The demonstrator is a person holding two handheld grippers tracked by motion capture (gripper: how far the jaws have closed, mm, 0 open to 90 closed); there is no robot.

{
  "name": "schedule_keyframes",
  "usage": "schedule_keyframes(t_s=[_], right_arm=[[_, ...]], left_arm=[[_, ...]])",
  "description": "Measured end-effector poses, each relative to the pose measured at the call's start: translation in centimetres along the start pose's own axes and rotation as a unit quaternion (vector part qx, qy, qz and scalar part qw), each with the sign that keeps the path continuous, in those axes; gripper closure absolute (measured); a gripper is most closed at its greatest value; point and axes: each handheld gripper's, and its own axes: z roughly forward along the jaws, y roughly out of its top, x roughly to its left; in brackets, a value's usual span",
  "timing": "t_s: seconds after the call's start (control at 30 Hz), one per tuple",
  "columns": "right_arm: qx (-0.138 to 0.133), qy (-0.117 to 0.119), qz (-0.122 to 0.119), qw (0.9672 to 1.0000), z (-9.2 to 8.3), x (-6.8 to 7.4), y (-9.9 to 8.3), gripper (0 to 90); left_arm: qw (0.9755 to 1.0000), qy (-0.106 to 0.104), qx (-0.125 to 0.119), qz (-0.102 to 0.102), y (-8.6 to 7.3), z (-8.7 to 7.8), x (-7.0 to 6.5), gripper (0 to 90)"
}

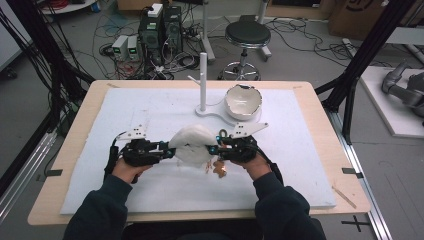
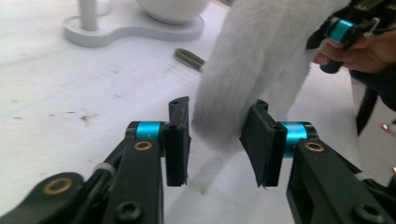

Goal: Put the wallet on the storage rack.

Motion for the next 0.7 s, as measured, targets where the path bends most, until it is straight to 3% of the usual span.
schedule_keyframes(t_s=[0.17,0.33,0.47,0.5,0.7], right_arm=[[-0.01,-0.029,-0.002,0.9995,-1.2,-1.3,1.2,76.3],[-0.014,-0.051,-0.01,0.9985,-2.4,-2.5,2.5,76.2],[-0.015,-0.09,-0.029,0.9954,-3.9,-4.3,4.7,76.2],[-0.015,-0.09,-0.029,0.9954,-3.9,-4.3,4.7,76.2],[-0.011,-0.141,-0.061,0.9881,-5.9,-7.0,6.7,76.1]], left_arm=[[0.9976,0.059,-0.03,-0.023,-0.3,-1.4,1.4,51.7],[0.995,0.079,-0.05,-0.035,-0.4,-2.0,1.9,47.4],[0.9945,0.084,-0.053,-0.032,-0.5,-2.1,2.0,45.8],[0.9944,0.086,-0.053,-0.032,-0.5,-2.1,2.0,45.8],[0.9944,0.081,-0.053,-0.042,-0.6,-2.2,2.3,44.2]])
